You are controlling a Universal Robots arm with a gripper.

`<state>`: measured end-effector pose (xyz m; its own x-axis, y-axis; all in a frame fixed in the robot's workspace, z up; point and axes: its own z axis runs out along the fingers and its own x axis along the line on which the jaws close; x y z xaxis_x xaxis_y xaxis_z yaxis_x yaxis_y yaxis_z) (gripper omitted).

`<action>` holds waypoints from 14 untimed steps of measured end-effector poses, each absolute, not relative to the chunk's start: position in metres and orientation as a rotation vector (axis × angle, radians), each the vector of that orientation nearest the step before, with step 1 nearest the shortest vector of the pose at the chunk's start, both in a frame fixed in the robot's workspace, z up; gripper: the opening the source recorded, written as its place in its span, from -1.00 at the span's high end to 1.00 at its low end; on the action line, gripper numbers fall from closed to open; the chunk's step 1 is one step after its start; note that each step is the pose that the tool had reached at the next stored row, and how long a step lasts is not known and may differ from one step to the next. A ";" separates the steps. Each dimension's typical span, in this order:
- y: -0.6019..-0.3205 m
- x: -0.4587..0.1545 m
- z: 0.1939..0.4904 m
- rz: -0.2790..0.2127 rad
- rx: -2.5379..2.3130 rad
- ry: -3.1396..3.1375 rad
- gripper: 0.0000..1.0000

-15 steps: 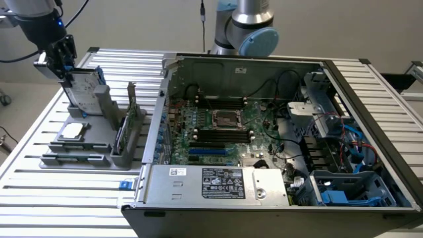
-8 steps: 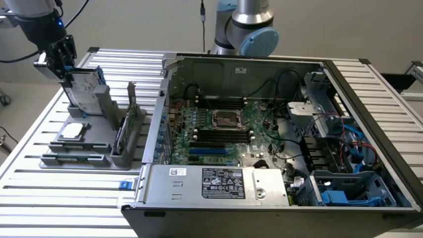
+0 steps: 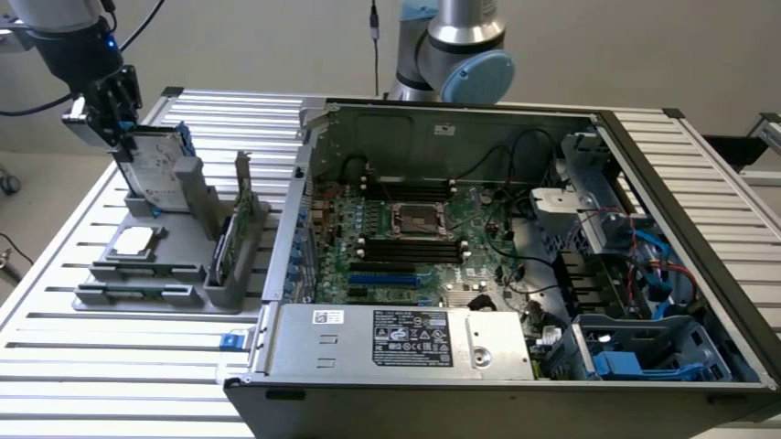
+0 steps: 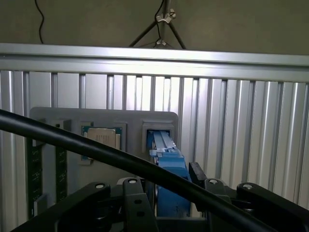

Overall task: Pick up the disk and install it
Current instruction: 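Pick up the disk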

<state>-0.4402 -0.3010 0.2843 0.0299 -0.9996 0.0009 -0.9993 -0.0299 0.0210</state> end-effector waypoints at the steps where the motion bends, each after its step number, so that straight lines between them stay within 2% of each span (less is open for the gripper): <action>1: -0.301 -0.440 0.284 -0.021 2.243 -2.177 0.06; 4: -0.301 -0.440 0.284 -0.020 2.242 -2.176 0.11; 5: -0.301 -0.440 0.284 -0.020 2.242 -2.176 0.25; 10: -0.301 -0.440 0.284 -0.017 2.241 -2.175 0.25; 14: -0.301 -0.440 0.284 -0.017 2.240 -2.174 0.34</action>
<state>-0.4401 -0.3010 0.2840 0.0300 -0.9995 0.0060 -0.9993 -0.0298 0.0214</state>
